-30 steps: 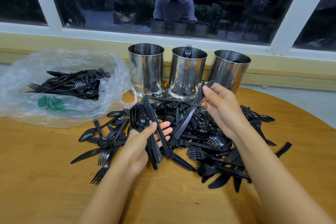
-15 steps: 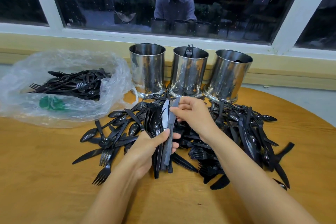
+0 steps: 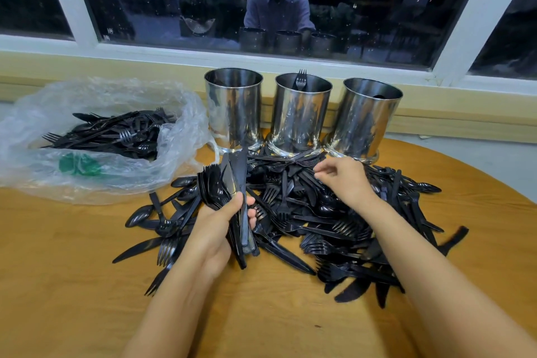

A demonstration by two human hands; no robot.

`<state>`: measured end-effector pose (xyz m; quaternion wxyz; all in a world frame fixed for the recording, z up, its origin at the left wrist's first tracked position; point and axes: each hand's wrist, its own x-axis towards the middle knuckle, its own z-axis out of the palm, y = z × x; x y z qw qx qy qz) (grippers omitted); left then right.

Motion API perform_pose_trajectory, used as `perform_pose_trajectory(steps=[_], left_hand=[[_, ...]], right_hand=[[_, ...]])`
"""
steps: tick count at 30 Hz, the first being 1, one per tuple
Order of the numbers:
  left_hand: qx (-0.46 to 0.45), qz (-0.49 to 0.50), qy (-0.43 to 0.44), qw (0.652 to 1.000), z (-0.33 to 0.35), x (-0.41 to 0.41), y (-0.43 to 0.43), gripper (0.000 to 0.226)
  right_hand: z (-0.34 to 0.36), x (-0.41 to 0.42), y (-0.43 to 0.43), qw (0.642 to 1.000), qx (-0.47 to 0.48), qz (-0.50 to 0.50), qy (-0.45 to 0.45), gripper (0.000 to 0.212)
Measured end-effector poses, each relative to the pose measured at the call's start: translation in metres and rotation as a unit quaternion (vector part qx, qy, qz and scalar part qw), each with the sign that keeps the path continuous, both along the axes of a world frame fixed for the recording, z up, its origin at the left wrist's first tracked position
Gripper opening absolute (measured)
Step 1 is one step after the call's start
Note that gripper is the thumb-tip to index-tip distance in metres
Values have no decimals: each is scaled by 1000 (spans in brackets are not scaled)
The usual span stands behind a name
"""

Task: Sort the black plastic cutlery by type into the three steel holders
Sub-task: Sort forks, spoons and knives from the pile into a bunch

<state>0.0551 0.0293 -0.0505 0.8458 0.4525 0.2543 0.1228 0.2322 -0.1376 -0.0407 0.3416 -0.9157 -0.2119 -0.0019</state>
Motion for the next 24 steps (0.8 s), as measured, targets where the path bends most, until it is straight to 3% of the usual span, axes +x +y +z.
perform_pose_trajectory(steps=[5,10,12,15,19,24], left_hand=[[-2,-6,8,1000,0,0,-2,18],[-5,-7,10,1000,0,0,-1,18],[-9,-12,11,1000,0,0,-1,20],[-9,-18,12,1000,0,0,-2,22],[10,-21,17,1000,-1,-1,-1,22],[2,-13,13,1000,-1,-1,-3,20]], right_hand=[[-6,-4,16,991,-131,3,-18,35],[1,-7,23,967,-251,-17,-32,20],[-1,-6,22,964,-262,-30,-9,27],[-2,0,15,970,-241,-27,6,23],[1,3,3,991,-125,16,47,51],[30,-17,-9,983,67,62,158,23]])
